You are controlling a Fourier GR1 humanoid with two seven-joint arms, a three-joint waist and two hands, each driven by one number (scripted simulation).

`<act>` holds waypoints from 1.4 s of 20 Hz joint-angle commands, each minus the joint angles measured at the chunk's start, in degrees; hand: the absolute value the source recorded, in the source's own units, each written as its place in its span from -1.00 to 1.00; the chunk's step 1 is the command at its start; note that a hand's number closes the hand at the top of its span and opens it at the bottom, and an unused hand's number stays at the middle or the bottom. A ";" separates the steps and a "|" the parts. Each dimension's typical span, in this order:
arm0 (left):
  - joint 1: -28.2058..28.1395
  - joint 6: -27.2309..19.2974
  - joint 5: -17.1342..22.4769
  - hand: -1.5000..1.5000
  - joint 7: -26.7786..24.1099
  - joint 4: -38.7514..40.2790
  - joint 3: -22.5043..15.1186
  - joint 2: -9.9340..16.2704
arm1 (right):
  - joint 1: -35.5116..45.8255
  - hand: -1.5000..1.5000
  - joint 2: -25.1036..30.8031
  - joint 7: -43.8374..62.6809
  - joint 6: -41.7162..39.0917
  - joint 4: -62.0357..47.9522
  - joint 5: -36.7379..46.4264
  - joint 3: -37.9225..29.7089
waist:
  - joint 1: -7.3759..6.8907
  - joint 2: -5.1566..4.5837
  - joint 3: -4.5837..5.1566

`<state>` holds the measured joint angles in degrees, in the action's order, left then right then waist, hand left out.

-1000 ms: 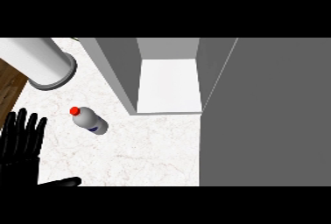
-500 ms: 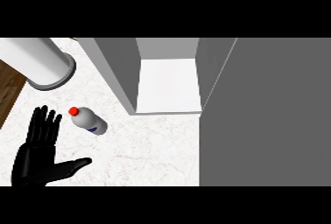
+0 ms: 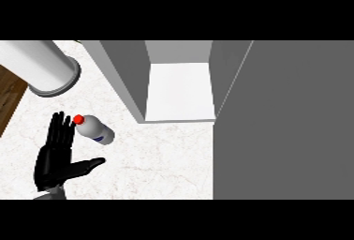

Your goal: Pick up the bottled water, place it into the cabinet and close the cabinet

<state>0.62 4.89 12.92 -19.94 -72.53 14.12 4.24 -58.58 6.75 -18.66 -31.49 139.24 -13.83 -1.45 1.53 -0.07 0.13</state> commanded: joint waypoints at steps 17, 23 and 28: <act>13.59 3.96 0.00 -1.00 -20.24 32.01 5.79 1.88 | -6.19 -1.00 2.45 -0.96 -1.78 10.34 -8.04 -8.34 | -0.60 -0.19 0.02; 19.82 11.67 3.86 -1.00 -20.02 39.85 8.08 3.76 | -8.10 -1.00 0.78 -3.34 -3.41 9.40 -5.37 -6.48 | 0.11 -0.13 0.04; 21.11 12.82 3.87 1.00 -24.33 42.78 7.70 1.60 | -4.68 -1.00 0.66 -3.33 -2.82 6.45 -5.07 -7.36 | -0.48 -0.15 -0.02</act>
<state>20.47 16.06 16.31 -41.84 -32.42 21.75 6.85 -62.82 7.74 -25.20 -35.03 138.43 -14.58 -7.55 1.29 -0.22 0.15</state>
